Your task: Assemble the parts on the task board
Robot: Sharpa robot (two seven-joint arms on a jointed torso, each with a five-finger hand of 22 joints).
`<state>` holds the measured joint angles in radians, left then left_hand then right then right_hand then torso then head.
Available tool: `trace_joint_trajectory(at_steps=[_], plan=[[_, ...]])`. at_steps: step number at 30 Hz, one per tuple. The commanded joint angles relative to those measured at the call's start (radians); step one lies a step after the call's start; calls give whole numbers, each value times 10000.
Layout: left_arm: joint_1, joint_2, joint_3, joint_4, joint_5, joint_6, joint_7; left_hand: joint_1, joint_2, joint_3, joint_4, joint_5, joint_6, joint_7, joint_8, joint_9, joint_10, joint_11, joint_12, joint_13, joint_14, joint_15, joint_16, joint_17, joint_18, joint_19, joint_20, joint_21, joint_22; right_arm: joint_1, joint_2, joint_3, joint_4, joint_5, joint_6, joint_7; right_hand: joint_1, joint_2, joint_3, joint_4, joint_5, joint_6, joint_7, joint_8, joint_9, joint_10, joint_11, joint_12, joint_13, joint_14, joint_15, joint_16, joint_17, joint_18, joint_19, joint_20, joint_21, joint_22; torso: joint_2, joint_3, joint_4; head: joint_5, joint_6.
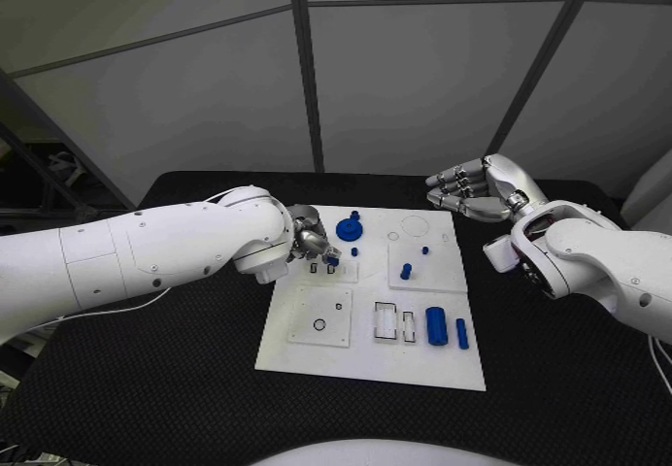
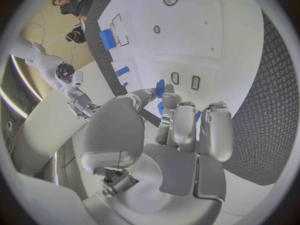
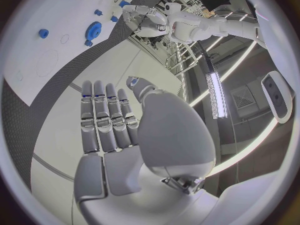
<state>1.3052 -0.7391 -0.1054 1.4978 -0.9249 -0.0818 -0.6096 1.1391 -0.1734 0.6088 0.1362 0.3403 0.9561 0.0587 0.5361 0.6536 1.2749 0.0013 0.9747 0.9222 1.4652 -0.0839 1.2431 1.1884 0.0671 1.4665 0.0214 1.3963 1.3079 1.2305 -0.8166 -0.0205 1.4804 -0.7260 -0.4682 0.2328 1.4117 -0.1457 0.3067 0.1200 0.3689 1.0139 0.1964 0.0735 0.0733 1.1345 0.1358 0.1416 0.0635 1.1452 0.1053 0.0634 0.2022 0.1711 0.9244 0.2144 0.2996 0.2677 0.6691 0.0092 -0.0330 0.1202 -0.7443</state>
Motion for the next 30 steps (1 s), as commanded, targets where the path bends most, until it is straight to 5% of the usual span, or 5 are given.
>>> trace_joint_trajectory(at_steps=[1,30], plan=[[-44,12,3,43,-656,-547,-37,-109,31,1848,-1771,73,4,-102,79,28,363,-313,51,7,207,-75,-12,12,-154,231,-50,68,304,20,9,8,-4,27,11,34,-79,8,-22,-25,59,-23,61,-60,1,-20,67,-59,-11,-36,28,0,-12,108,60,20,-57,-17,-7,-1,-15,3,-8],[-180,203,-14,-143,-1468,524,-407,-237,-33,1995,-1846,151,-11,-125,199,83,437,-336,135,60,209,-93,-13,15,-192,295,-64,189,482,20,44,8,-14,27,114,46,-118,23,-24,-12,116,-35,65,-61,-1,-39,73,-65,-10,-47,36,0,-56,108,86,28,-129,-75,-3,-1,-17,19,-72]])
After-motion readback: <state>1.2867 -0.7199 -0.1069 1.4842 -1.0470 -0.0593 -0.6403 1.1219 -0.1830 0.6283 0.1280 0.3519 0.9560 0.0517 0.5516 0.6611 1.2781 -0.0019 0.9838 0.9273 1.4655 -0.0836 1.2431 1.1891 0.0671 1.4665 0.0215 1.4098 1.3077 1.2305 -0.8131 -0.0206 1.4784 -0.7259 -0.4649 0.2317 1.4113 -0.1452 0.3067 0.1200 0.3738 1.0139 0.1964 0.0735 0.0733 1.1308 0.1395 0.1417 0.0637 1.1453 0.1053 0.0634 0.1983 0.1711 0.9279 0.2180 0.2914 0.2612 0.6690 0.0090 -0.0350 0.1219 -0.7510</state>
